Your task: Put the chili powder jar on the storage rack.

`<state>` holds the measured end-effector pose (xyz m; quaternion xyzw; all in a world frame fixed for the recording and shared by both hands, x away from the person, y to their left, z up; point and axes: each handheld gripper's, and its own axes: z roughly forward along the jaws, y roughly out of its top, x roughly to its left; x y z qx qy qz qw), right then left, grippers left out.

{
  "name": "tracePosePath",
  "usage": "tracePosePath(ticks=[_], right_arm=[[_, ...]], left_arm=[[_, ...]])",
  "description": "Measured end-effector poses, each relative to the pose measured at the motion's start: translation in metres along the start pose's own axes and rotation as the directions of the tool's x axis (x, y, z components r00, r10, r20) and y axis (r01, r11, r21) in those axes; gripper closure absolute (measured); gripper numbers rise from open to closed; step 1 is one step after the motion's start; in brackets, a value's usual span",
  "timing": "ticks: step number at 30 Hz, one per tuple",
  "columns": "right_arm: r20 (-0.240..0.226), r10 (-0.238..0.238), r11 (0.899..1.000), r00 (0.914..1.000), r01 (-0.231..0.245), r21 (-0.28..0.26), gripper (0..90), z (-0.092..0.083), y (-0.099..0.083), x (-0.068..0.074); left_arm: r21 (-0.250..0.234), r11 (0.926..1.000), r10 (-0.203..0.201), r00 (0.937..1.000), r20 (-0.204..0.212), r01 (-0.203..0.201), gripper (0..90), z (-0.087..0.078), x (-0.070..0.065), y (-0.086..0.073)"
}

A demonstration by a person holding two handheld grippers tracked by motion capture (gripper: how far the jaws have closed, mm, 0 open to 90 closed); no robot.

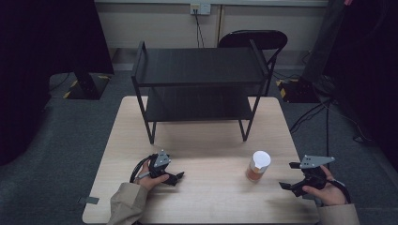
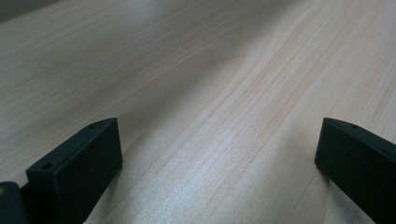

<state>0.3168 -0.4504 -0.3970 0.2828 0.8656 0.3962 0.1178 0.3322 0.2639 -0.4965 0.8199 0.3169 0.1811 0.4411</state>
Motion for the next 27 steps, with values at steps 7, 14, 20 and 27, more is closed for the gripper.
tracePosePath(ticks=[7,14,20,27], right_arm=[[-0.013,-0.015,1.000,0.9998,0.015,0.014,1.0,0.011,0.008,0.002],[-0.025,-0.043,0.999,0.9988,0.043,0.021,1.0,0.025,0.019,0.007],[-0.027,-0.039,0.999,0.9989,0.038,-0.015,1.0,0.034,0.022,0.010],[-0.026,-0.043,0.998,0.9988,0.042,-0.039,1.0,0.046,0.025,0.013]], left_arm=[[0.000,1.0000,0.000,1.0000,0.000,0.000,0.0,0.000,0.000,0.000],[0.000,1.0000,-0.002,1.0000,-0.003,0.002,0.0,0.000,-0.001,0.000],[0.000,1.0000,-0.002,1.0000,-0.003,0.002,0.0,0.000,-0.001,0.000],[0.000,1.0000,-0.003,1.0000,-0.004,0.003,0.0,0.000,-0.001,0.000]])
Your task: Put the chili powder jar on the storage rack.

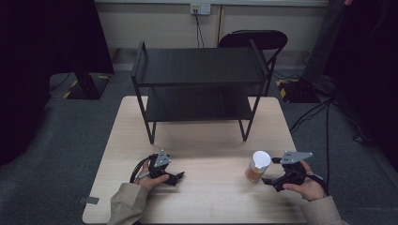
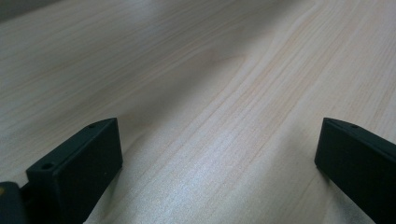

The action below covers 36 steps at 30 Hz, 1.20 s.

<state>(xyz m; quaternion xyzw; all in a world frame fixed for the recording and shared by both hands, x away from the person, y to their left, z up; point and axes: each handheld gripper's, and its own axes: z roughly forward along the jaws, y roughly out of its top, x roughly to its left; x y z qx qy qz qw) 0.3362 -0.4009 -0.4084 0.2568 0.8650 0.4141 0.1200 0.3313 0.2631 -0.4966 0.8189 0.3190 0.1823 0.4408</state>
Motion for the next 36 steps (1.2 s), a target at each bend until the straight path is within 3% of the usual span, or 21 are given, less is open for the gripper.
tracePosePath(ticks=[16,20,24,36], right_arm=[[-0.010,-0.007,1.000,0.9999,0.007,-0.025,1.6,0.023,0.007,0.002],[0.001,-0.030,0.999,0.9996,0.030,-0.028,6.4,0.028,0.009,0.004],[0.016,-0.020,0.999,0.9997,0.021,-0.045,9.5,0.030,0.007,0.004],[0.003,-0.052,0.996,0.9987,0.052,-0.066,26.2,0.034,0.006,0.006]], left_arm=[[0.000,1.0000,0.000,1.0000,0.000,0.000,0.0,0.000,0.000,0.000],[0.000,1.0000,0.000,1.0000,0.000,0.000,0.0,0.000,0.000,0.000],[0.000,1.0000,0.000,1.0000,0.000,0.000,0.0,0.000,0.000,0.000],[0.000,1.0000,0.000,1.0000,0.000,0.000,0.0,0.000,0.000,0.000]])
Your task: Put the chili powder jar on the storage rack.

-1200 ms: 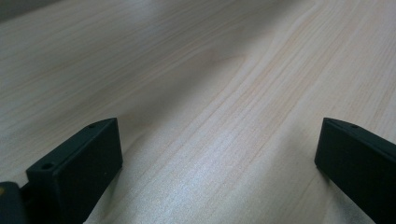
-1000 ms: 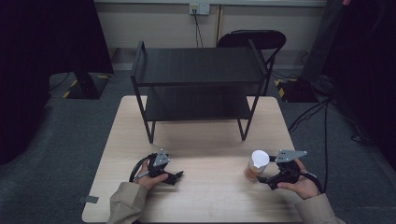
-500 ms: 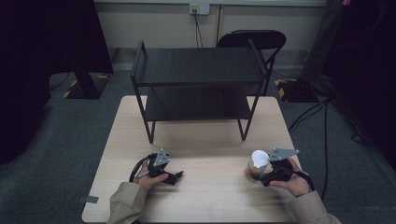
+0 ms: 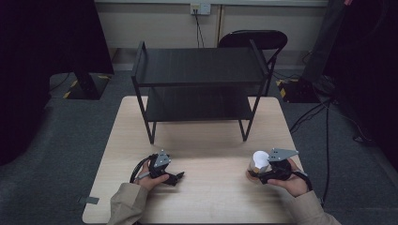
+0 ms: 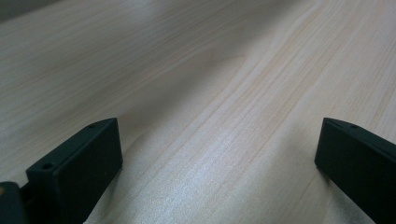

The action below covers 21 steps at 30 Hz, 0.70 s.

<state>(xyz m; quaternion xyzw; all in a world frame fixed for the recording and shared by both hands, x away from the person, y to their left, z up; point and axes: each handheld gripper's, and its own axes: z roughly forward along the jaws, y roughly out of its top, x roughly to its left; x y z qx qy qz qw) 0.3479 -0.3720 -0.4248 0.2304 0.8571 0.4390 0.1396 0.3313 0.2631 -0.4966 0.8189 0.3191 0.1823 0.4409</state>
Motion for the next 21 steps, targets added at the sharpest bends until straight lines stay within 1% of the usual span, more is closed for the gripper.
tracePosePath(ticks=[1,4,11,15,19,21], right_arm=[[-0.003,-0.005,1.000,1.0000,0.005,-0.001,26.9,0.000,0.000,0.000],[0.010,-0.008,1.000,0.9999,0.008,0.002,30.3,-0.001,0.001,0.002],[0.023,-0.011,1.000,0.9997,0.011,0.006,30.5,0.000,0.002,0.007],[0.009,0.009,1.000,0.9999,-0.010,0.007,30.6,0.001,0.004,0.008],[0.032,-0.007,1.000,0.9995,0.007,0.019,30.7,0.002,0.010,0.015],[0.032,0.003,1.000,0.9995,-0.003,0.011,30.7,0.001,0.011,0.015]], left_arm=[[0.000,1.0000,0.000,1.0000,0.000,0.000,0.0,0.000,0.000,0.000],[0.000,1.0000,0.000,1.0000,0.000,0.000,0.0,0.000,0.000,0.000],[0.000,1.0000,0.000,1.0000,0.000,0.000,0.0,0.000,0.000,0.000],[0.000,1.0000,0.000,1.0000,0.000,0.000,0.0,0.000,0.000,0.000],[0.000,1.0000,0.000,1.0000,0.000,0.000,0.0,0.000,0.000,0.000],[0.000,1.0000,0.000,1.0000,0.000,0.000,0.0,0.000,0.000,0.000]])
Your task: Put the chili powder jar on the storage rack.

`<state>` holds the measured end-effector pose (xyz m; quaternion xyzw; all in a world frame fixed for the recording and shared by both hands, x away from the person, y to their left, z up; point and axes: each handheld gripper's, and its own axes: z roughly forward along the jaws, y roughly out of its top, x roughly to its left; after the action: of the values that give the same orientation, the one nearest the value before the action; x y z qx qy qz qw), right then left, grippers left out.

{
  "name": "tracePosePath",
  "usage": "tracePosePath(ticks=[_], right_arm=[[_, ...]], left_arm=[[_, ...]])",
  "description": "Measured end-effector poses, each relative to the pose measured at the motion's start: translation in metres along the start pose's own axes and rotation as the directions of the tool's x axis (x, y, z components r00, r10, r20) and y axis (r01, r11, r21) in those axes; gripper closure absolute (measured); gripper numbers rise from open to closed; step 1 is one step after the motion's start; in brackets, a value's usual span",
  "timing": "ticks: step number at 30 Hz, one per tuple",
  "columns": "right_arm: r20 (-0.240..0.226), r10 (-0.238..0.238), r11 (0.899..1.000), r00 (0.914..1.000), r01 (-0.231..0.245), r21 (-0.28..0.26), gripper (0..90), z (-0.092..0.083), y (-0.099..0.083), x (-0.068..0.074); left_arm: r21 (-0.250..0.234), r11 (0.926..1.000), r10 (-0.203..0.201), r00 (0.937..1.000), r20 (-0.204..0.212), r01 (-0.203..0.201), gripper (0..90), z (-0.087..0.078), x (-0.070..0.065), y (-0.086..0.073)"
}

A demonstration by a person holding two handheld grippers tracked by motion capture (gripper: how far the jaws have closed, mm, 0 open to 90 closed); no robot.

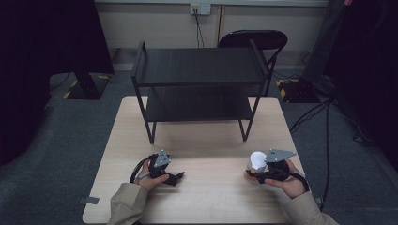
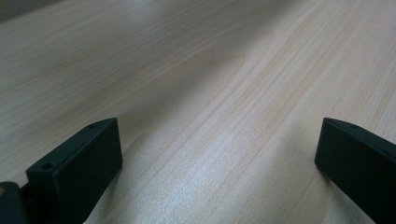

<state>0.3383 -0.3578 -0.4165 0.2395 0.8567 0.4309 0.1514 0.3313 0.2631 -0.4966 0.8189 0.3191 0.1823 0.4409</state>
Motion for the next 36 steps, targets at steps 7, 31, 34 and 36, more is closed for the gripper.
tracePosePath(ticks=[7,31,34,36], right_arm=[[0.001,-0.011,1.000,0.9999,0.011,0.009,30.7,-0.005,0.026,0.001],[0.001,-0.010,1.000,0.9999,0.010,-0.009,30.7,-0.004,0.096,-0.019],[0.010,-0.007,1.000,0.9999,0.007,-0.010,30.7,-0.005,0.105,-0.020],[0.015,-0.001,1.000,0.9999,0.001,-0.011,30.7,-0.005,0.110,-0.022]], left_arm=[[0.000,1.0000,0.000,1.0000,0.000,0.000,0.0,0.000,0.000,0.000],[0.000,1.0000,0.000,1.0000,0.000,0.000,0.0,0.000,0.000,0.000],[0.000,1.0000,0.000,1.0000,0.000,0.000,0.0,0.000,0.000,0.000],[0.000,1.0000,0.000,1.0000,0.000,0.000,0.0,0.000,0.000,0.000]])
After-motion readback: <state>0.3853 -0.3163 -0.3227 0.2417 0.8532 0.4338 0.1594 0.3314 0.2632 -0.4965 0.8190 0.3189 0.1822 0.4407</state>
